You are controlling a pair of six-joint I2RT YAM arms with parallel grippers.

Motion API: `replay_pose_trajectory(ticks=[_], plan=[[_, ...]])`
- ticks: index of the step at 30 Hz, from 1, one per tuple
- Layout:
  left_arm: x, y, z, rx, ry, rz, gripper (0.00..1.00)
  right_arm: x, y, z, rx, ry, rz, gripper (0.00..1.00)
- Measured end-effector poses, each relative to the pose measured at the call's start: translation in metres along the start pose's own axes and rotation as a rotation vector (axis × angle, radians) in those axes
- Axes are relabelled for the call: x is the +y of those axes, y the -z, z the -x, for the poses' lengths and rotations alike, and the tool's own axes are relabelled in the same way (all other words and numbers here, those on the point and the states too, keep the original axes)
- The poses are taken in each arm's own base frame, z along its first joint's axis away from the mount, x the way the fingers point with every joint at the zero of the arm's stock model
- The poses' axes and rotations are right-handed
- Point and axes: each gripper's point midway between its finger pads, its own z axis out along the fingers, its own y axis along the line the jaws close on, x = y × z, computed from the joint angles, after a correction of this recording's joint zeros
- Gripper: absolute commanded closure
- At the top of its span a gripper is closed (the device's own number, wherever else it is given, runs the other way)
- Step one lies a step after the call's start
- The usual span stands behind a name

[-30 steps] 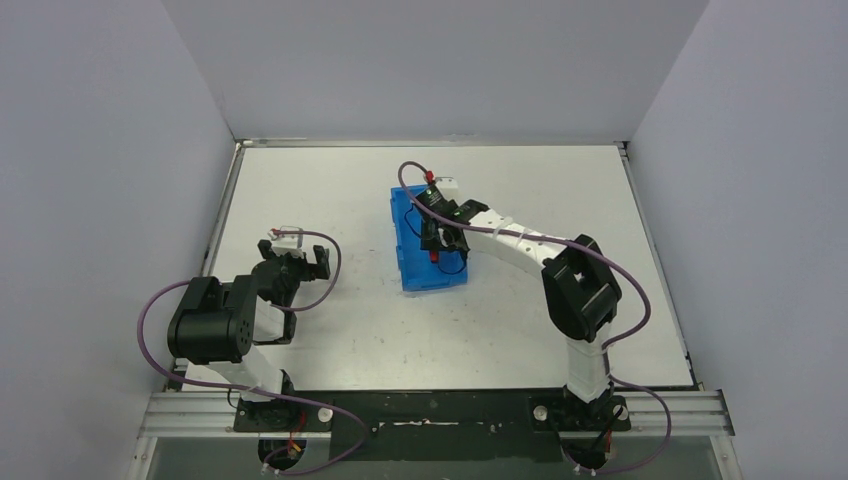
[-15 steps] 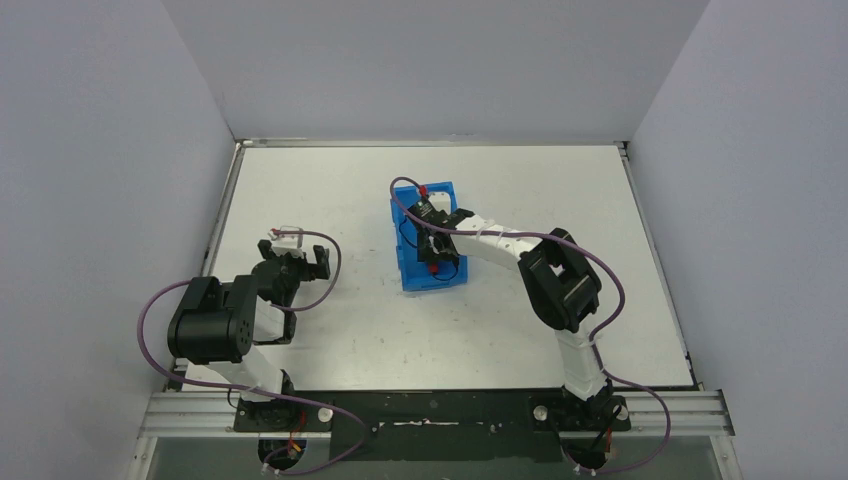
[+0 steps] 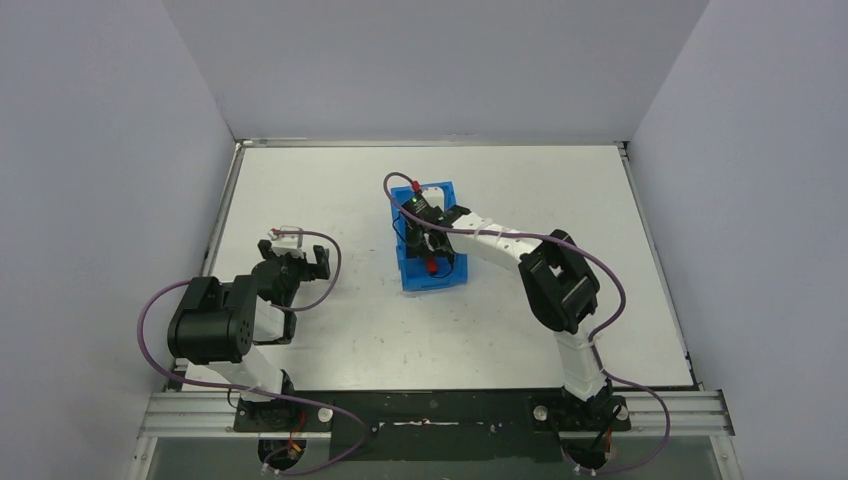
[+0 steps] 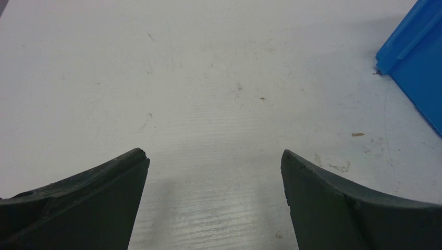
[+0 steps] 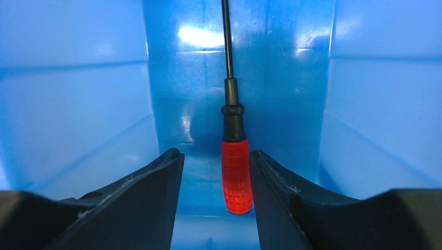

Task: Put the screwdriver in the bin
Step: Place the screwdriver in the bin, then reset both arms

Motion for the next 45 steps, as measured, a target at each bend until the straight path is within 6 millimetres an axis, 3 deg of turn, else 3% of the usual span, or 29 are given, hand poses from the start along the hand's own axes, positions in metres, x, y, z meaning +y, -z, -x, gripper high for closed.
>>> replay_pose_trajectory(ticks=[9,17,21,25,31,45], plan=[[0.0,0.0,0.0,0.0,0.0,0.0,0.03,0.011,0.019,0.02,-0.036,0.033,-0.001,0.48],[0.0,0.0,0.0,0.0,0.0,0.0,0.03,0.017,0.045,0.05,-0.093,0.066,0.006,0.38],[0.0,0.0,0.0,0.0,0.0,0.0,0.03,0.021,0.059,0.068,-0.127,0.081,0.016,0.25],[0.0,0.0,0.0,0.0,0.0,0.0,0.03,0.026,0.076,0.086,-0.169,0.088,0.03,0.01],[0.0,0.0,0.0,0.0,0.0,0.0,0.03,0.028,0.094,0.106,-0.219,0.099,0.033,0.0],[0.0,0.0,0.0,0.0,0.0,0.0,0.03,0.015,0.107,0.114,-0.239,0.235,-0.002,0.0]])
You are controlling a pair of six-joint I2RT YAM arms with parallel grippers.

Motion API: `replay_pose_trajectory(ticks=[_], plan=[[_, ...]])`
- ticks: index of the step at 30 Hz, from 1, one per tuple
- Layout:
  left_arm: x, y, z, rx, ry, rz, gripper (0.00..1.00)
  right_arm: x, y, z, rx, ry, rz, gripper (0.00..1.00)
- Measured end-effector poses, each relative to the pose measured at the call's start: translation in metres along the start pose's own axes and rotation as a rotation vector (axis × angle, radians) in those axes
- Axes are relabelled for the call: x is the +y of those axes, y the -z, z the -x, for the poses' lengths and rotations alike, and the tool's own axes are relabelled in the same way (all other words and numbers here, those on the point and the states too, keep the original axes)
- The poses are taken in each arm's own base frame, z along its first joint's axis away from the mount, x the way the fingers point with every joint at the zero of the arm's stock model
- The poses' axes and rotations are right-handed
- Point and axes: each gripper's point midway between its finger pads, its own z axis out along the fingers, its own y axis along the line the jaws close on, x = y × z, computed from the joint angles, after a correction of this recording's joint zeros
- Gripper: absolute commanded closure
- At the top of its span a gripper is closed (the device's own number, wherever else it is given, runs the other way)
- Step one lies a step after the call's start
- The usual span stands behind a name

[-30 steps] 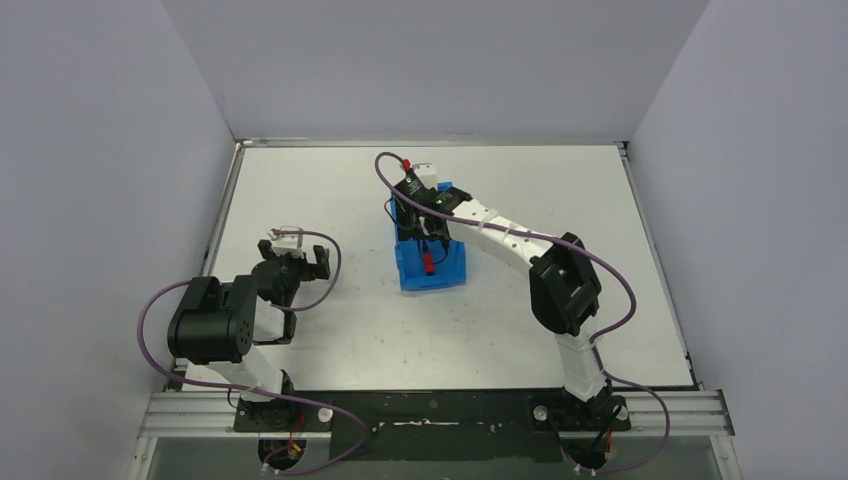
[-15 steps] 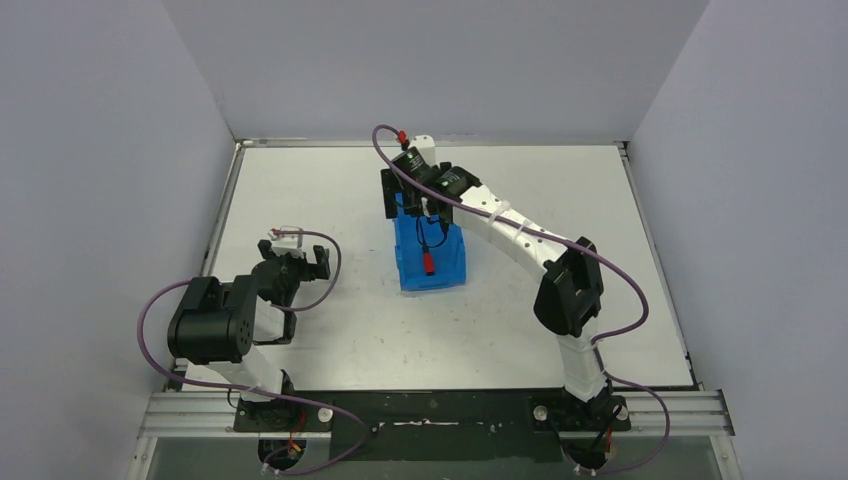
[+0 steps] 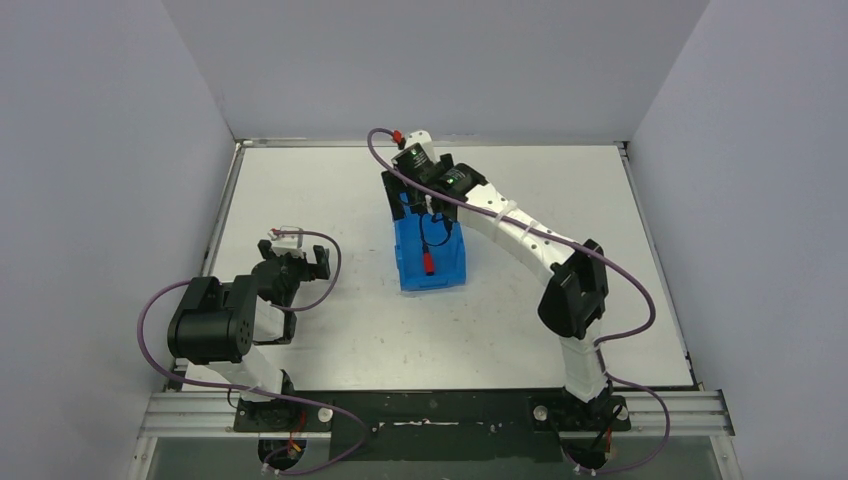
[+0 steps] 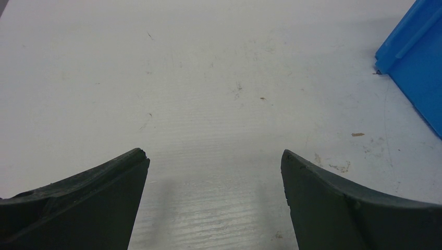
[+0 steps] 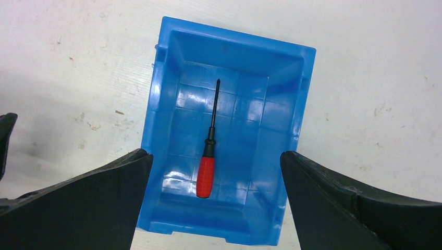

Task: Put the screwdriver in the bin
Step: Reset both arms

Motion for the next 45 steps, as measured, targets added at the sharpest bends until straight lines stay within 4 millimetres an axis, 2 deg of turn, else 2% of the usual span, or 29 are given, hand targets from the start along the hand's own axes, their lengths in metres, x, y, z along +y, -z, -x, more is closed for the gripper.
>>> replay_pose_trajectory(ticks=[4,7,11,19,24,31,36,40,45], plan=[[0.0,0.0,0.0,0.0,0.0,0.0,0.03,-0.012,0.003,0.003,0.0,0.031,-0.009,0.0],[0.0,0.0,0.0,0.0,0.0,0.0,0.03,-0.034,0.006,0.003,0.004,0.031,-0.027,0.0],[0.0,0.0,0.0,0.0,0.0,0.0,0.03,-0.085,0.014,0.002,0.007,-0.002,-0.077,0.0],[0.0,0.0,0.0,0.0,0.0,0.0,0.03,-0.193,0.044,0.003,-0.024,-0.084,-0.179,0.0],[0.0,0.0,0.0,0.0,0.0,0.0,0.03,-0.246,0.059,-0.002,-0.03,-0.118,-0.228,0.0],[0.0,0.0,0.0,0.0,0.0,0.0,0.03,-0.312,0.07,-0.026,-0.003,-0.19,-0.272,0.0],[0.0,0.0,0.0,0.0,0.0,0.0,0.03,-0.335,0.068,-0.042,0.018,-0.214,-0.269,0.0],[0.0,0.0,0.0,0.0,0.0,0.0,0.03,-0.335,0.063,-0.051,0.036,-0.204,-0.242,0.0],[0.0,0.0,0.0,0.0,0.0,0.0,0.03,-0.338,0.061,-0.05,0.025,-0.198,-0.23,0.0]])
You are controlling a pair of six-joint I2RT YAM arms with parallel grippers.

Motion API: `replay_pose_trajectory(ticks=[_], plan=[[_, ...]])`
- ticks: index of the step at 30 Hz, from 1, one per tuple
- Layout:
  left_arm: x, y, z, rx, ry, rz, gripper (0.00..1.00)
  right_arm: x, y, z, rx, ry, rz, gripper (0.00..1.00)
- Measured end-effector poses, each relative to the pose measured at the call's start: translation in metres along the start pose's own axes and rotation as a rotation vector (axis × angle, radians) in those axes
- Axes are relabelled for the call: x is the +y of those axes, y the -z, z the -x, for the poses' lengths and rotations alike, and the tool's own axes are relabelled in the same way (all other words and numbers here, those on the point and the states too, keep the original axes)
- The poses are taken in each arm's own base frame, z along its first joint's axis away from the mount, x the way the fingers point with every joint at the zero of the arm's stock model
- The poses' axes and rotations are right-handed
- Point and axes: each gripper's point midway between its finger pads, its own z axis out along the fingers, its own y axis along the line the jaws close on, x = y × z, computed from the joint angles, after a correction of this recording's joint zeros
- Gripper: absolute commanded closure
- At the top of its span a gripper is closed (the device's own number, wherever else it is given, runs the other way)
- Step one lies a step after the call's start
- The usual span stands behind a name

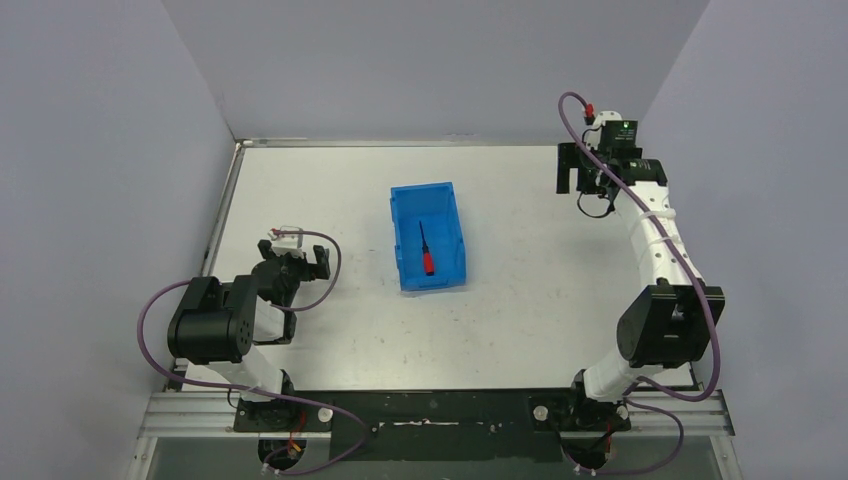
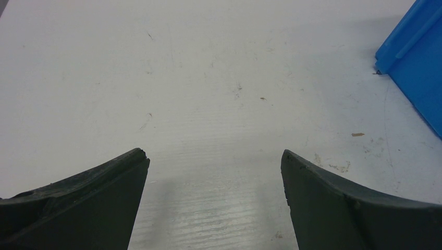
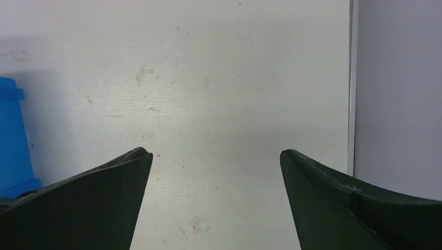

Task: Put the screwdriver in the bin
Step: Reset both arms

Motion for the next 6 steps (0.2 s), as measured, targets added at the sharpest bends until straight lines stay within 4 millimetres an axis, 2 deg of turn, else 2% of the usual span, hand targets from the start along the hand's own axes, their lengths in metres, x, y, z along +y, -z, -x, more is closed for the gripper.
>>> replay_pose_trajectory(ticks=[6], plan=[[0.0,0.0,0.0,0.0,0.0,0.0,0.03,0.0013,-0.0016,-0.0002,-0.004,0.002,0.009,0.0]])
